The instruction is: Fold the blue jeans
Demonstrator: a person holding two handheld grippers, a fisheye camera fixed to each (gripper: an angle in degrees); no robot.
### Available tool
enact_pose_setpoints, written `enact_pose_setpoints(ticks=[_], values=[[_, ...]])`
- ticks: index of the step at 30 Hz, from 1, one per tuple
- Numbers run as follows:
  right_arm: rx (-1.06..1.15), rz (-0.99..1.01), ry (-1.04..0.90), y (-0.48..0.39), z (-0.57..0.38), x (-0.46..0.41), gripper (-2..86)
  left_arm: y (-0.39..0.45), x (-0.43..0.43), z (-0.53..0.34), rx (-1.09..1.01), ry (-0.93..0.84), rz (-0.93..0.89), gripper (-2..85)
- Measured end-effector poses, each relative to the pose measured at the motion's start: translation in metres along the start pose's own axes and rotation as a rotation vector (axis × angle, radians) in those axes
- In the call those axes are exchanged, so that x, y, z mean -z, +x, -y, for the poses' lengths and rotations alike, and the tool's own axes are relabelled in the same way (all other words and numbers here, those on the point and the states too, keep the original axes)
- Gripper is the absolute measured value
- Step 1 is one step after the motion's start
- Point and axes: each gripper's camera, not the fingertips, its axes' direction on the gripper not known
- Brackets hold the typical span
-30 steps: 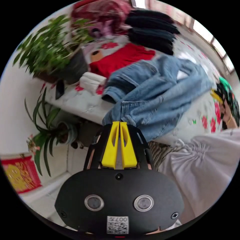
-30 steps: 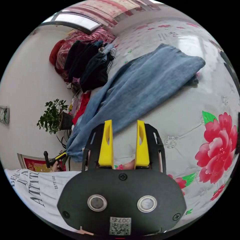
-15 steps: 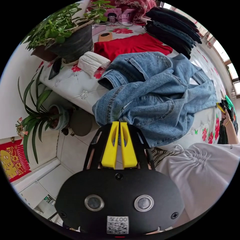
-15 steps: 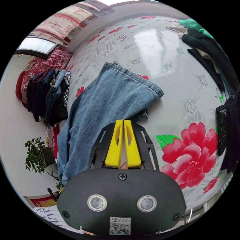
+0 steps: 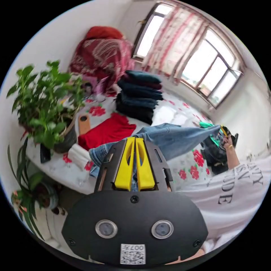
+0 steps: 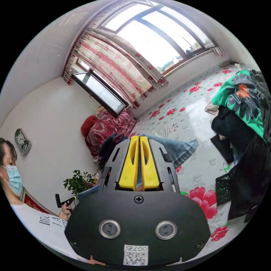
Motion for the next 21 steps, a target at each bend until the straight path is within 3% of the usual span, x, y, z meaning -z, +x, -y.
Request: enact_pose_setpoints(ticks=[3,7,11,14,21], values=[[0.061,-0.039,0.046,-0.006,-0.014,0.084,-0.2,0.019,0.019,-0.008,-0.165,-0.051,-0.061,-0.9],[0.116,-0.272,-0.097,0.007,-0.075,0.145,-0.2,0.021,-0.007,-0.053,-0.165,-0.262,-0.079,-1.0],[-0.127,-0.523,-0.382,0.079,-0.164,0.143,-0.2,0.009,-0.086,-0.132,0.017,-0.586,-0.114,-1.0],[-0.313,-0.543,-0.521,0.127,-0.217,0.137,-0.2,0.011,-0.12,-0.173,0.095,-0.711,-0.1,-1.0],[-0.276,-0.612,-0.485,0.112,-0.211,0.155,0.9,0.023,-0.077,-0.166,0.127,-0.537,-0.115,-0.5]])
